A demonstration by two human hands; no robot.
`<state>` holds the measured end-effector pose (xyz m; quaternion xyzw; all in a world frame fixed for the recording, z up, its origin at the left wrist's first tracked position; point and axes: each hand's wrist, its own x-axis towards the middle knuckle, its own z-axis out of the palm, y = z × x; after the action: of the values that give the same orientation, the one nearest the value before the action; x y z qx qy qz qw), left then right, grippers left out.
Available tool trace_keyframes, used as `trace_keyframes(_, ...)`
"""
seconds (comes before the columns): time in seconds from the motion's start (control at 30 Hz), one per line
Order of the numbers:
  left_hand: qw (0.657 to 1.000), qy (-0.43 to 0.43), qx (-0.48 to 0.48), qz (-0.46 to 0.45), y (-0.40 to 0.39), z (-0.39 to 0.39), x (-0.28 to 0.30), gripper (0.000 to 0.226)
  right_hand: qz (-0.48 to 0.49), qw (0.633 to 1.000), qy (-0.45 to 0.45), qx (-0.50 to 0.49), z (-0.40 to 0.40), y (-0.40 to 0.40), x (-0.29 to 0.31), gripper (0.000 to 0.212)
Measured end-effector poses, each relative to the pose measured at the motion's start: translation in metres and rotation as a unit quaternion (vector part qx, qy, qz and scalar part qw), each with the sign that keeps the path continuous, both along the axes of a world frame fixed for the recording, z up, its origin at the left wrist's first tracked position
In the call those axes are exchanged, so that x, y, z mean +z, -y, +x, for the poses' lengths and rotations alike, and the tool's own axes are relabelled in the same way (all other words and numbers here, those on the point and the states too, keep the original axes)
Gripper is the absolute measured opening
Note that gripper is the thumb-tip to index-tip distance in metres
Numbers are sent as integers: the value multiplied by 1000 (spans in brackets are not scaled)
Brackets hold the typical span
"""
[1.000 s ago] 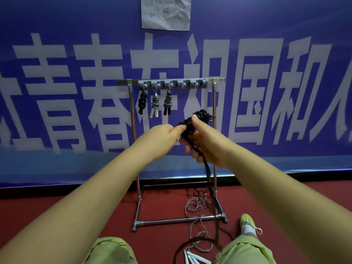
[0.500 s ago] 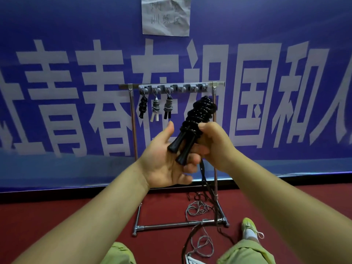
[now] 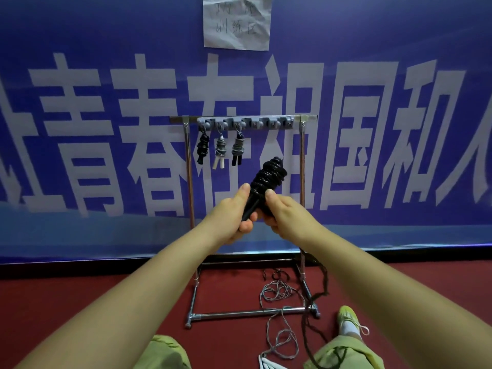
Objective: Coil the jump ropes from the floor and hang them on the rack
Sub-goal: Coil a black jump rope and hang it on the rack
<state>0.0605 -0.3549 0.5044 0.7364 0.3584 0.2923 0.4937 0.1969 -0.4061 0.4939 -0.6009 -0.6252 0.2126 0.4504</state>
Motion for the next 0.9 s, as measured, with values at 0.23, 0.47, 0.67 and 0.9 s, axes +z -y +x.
trace_keyframes(0.23,994,-59,6,92,-11,-2,1,63,22,988,131,-79,-6,4,1,52)
trace_keyframes(0.47,975,-146,31,166,-28,-15,-3,59,-73,992,100,-22,2,12,2,53)
trace_keyframes(0.67,984,-132,17,121,-24,-9,-7,63,-73,980,174,-69,-9,14,10,42)
trace_keyframes(0.9,946,-171,95,260,-30,-4,5,57,-134,989,-63,-31,-6,-1,18,55)
